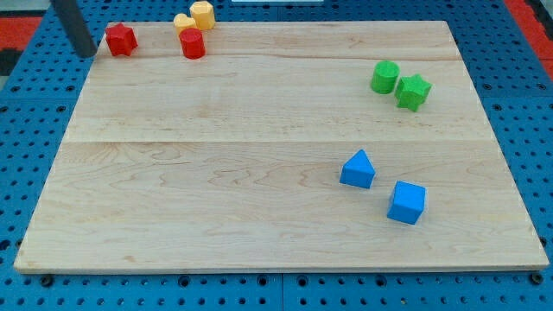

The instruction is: Move the green star to the top right of the blue triangle

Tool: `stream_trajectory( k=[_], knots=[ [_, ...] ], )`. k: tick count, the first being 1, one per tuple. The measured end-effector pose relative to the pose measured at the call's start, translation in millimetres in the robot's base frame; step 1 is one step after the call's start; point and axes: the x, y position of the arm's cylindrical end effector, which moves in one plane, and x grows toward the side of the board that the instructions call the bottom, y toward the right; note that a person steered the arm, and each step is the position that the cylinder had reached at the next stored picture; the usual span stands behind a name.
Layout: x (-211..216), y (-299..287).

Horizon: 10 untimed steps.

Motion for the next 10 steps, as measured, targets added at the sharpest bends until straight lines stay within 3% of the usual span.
stream_trajectory(
  k=[1,2,3,4,5,6,7,9,10],
  knots=[
    [3.0,57.4],
    [88.5,84.2],
    [101.2,186.1],
    [76.5,302.1],
    [26.1,388.9],
    [4.3,436.6],
    [50.1,481.5],
    [125.7,421.1],
    [105.1,423.9]
  ],
)
